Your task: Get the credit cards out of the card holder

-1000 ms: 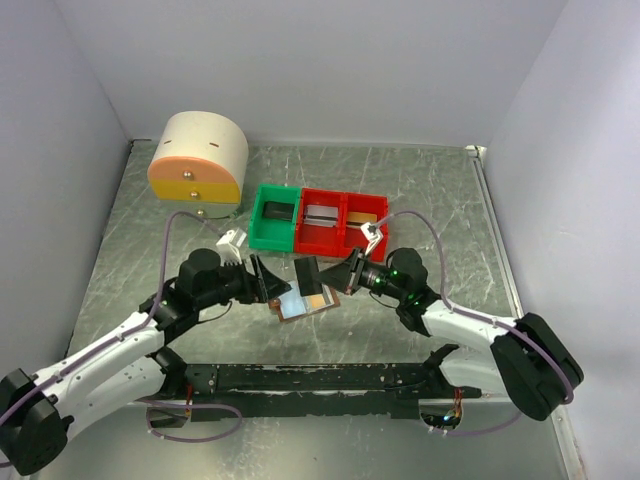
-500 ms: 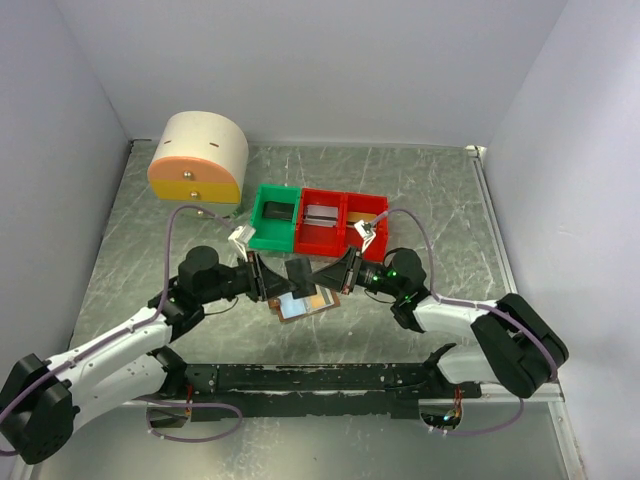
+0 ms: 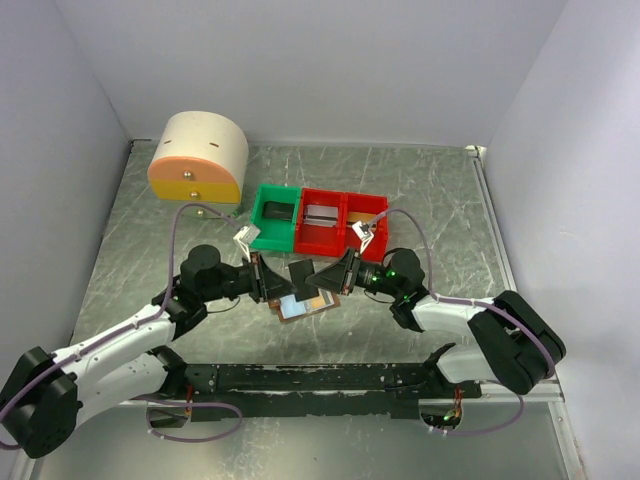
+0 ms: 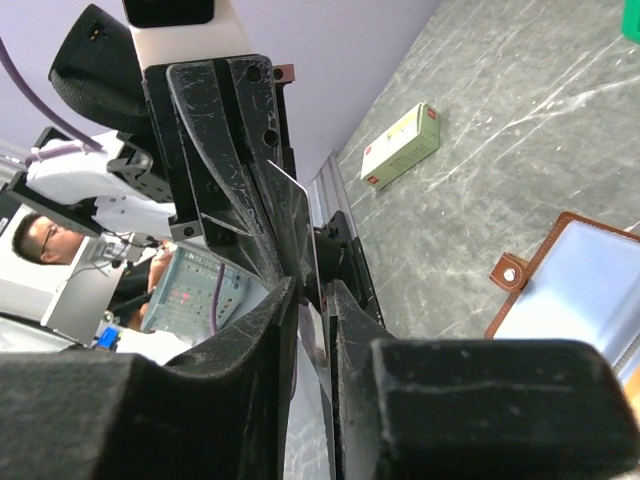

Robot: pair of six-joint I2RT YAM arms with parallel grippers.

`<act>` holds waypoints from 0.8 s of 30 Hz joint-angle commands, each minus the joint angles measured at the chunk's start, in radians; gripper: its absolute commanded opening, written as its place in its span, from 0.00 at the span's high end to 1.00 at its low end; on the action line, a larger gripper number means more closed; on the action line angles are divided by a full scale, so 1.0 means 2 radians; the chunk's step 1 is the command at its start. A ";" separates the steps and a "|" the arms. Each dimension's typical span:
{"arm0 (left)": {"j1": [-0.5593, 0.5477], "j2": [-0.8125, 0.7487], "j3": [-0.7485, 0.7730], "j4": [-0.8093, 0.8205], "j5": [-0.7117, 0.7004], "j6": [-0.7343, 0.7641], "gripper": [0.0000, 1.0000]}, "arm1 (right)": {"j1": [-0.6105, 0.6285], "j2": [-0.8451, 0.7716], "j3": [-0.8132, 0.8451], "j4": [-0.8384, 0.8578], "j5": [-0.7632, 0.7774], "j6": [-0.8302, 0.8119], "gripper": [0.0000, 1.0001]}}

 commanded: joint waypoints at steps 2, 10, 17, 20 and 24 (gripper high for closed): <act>0.000 0.007 -0.004 0.036 0.024 0.009 0.93 | 0.007 0.004 0.009 0.044 -0.033 0.008 0.80; -0.001 -0.013 0.012 -0.040 -0.007 0.035 0.79 | 0.007 -0.024 0.008 0.009 -0.026 -0.011 1.00; -0.001 -0.060 0.104 -0.298 -0.205 0.095 0.04 | 0.028 -0.091 0.074 -0.253 0.068 -0.156 1.00; 0.000 -0.082 0.154 -0.394 -0.299 0.096 0.00 | 0.050 -0.092 0.130 -0.346 0.140 -0.220 1.00; 0.000 -0.082 0.215 -0.501 -0.394 0.108 0.00 | 0.091 -0.059 0.207 -0.448 0.253 -0.311 1.00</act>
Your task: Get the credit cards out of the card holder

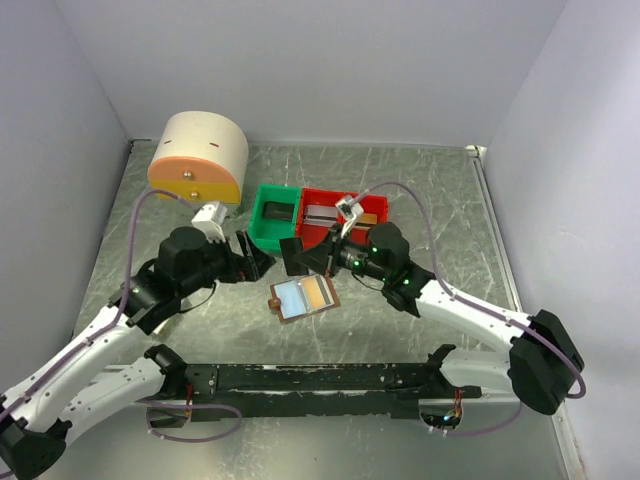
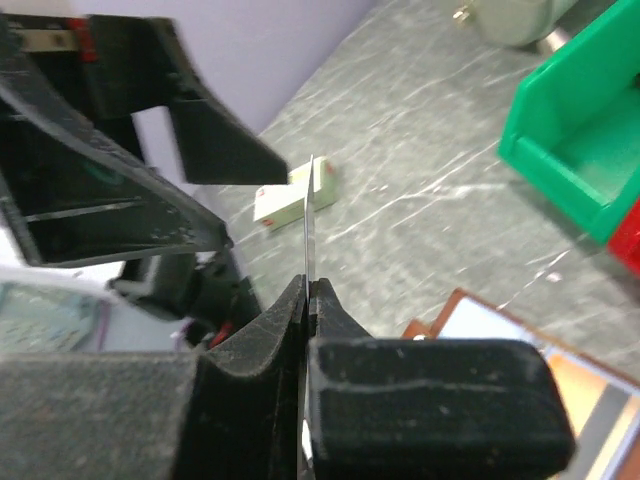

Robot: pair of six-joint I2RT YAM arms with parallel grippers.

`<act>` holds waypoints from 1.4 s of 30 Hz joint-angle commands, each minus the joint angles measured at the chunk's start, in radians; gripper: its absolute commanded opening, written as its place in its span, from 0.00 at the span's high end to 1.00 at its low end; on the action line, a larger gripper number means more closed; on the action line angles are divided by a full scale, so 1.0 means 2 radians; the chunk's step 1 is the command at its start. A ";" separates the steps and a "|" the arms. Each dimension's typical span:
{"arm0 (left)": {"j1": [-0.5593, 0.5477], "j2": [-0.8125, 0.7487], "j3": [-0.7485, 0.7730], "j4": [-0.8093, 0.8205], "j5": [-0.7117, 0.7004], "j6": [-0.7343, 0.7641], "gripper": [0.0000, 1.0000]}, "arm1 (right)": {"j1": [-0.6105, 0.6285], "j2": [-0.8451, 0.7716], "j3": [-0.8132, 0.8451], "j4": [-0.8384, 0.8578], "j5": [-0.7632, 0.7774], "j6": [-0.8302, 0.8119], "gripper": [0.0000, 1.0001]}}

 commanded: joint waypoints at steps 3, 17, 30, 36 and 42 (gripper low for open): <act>0.000 0.006 0.087 -0.197 -0.197 0.038 0.00 | 0.052 0.048 0.104 -0.170 0.182 -0.162 1.00; 0.088 0.042 0.118 -0.176 -0.281 0.138 0.01 | 0.058 0.117 0.176 -0.150 0.259 -0.314 1.00; 0.222 0.053 0.081 -0.125 -0.197 0.130 0.01 | 0.057 0.262 0.320 -0.212 0.314 -0.434 1.00; 0.238 0.022 0.079 -0.129 -0.222 0.120 0.01 | 0.047 0.330 0.392 -0.231 0.298 -0.472 1.00; 0.257 0.002 0.073 -0.115 -0.195 0.127 0.01 | 0.038 0.404 0.488 -0.294 0.291 -0.499 1.00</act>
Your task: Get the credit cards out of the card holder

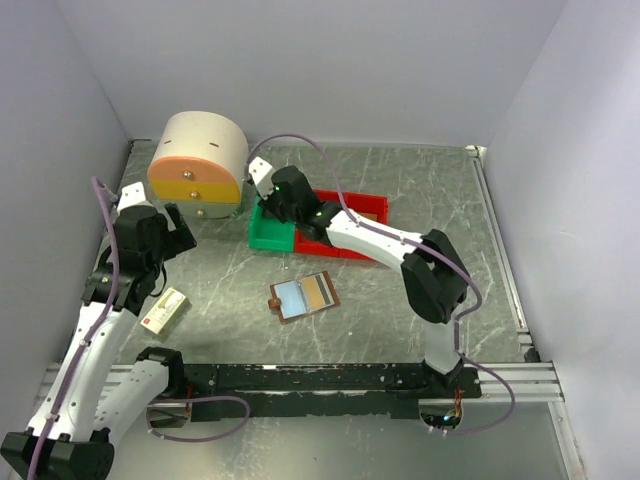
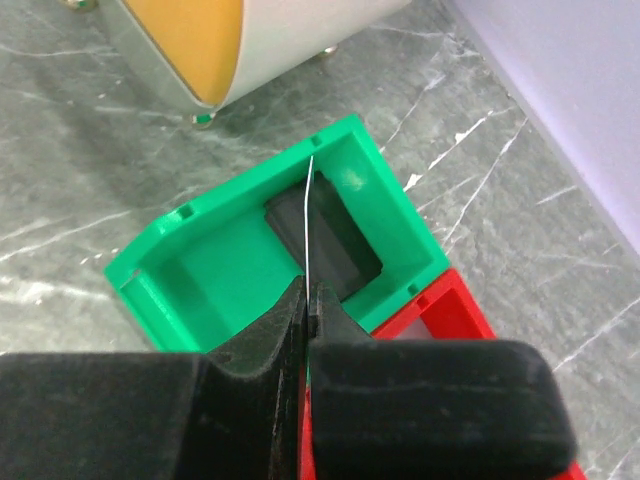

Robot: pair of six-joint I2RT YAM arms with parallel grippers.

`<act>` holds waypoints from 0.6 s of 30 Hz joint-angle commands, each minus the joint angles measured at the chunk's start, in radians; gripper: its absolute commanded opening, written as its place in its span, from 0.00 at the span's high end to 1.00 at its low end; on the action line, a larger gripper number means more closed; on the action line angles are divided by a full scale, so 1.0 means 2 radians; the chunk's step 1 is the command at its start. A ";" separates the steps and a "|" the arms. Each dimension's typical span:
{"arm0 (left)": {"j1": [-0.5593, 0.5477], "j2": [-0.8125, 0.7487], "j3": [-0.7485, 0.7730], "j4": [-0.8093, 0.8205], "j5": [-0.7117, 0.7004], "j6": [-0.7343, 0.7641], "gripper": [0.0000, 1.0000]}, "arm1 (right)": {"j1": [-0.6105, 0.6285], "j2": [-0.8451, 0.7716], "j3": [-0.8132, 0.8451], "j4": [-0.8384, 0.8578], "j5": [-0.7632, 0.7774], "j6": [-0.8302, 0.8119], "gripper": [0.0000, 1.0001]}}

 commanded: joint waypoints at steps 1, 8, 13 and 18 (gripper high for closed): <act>0.016 -0.009 -0.002 0.025 0.018 0.005 0.01 | -0.010 0.045 0.067 -0.052 -0.009 -0.032 1.00; 0.027 -0.004 0.000 0.023 0.028 0.006 0.01 | -0.012 0.110 0.117 -0.070 0.026 -0.097 1.00; 0.034 -0.005 -0.001 0.024 0.034 0.007 0.01 | -0.014 0.141 0.139 -0.084 0.032 -0.133 1.00; 0.041 -0.006 -0.001 0.025 0.039 0.008 0.01 | -0.015 0.160 0.149 -0.078 0.048 -0.170 1.00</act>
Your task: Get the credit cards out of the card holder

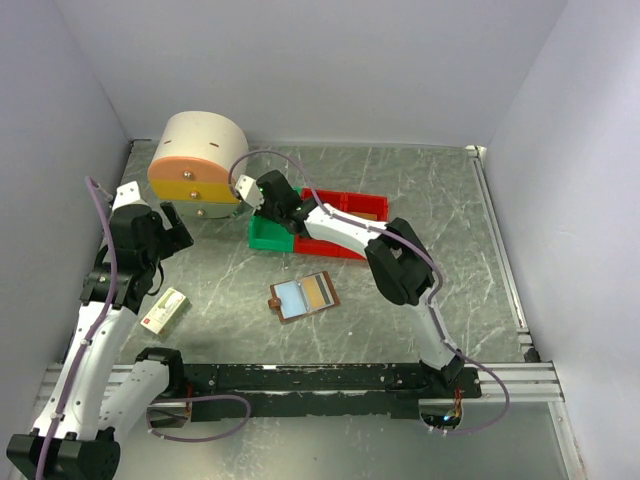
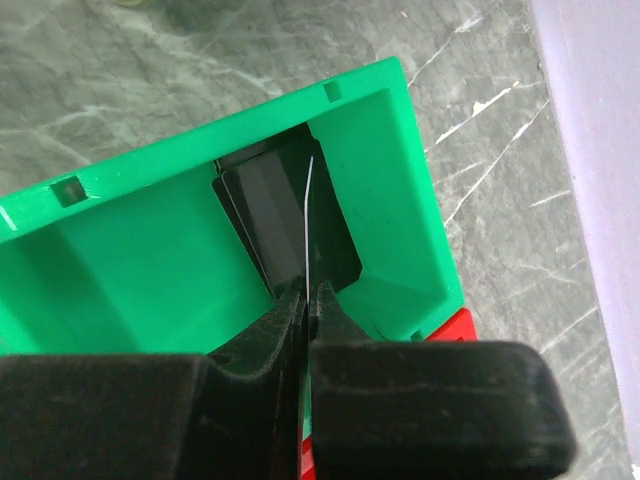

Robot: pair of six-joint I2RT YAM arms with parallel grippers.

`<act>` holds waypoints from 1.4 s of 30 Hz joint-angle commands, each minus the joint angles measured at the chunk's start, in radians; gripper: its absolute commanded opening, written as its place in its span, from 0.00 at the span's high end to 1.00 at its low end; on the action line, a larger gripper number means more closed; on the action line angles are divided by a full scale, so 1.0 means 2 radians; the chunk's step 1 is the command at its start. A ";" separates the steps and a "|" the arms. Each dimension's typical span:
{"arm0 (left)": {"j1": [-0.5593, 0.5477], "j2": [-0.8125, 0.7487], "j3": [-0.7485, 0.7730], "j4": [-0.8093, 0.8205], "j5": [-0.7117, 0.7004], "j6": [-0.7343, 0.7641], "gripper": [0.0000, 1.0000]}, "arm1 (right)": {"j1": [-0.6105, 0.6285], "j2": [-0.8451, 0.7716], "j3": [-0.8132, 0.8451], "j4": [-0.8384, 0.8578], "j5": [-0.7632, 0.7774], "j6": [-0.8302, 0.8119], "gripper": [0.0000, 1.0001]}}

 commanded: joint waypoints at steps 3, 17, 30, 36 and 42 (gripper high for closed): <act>0.014 -0.002 -0.001 0.016 0.016 0.007 0.01 | -0.003 0.022 0.024 0.010 0.034 -0.063 1.00; 0.022 -0.009 -0.002 0.018 0.017 0.007 0.01 | -0.001 0.067 0.027 0.049 0.075 -0.146 0.95; 0.025 -0.006 -0.003 0.018 0.020 0.009 0.01 | -0.001 0.066 0.018 0.028 0.059 -0.160 0.62; 0.025 -0.004 -0.003 0.018 0.023 0.010 0.01 | -0.001 0.054 0.016 0.017 0.043 -0.146 0.43; 0.026 -0.001 -0.003 0.018 0.027 0.011 0.01 | -0.002 0.041 0.015 0.013 0.029 -0.133 0.37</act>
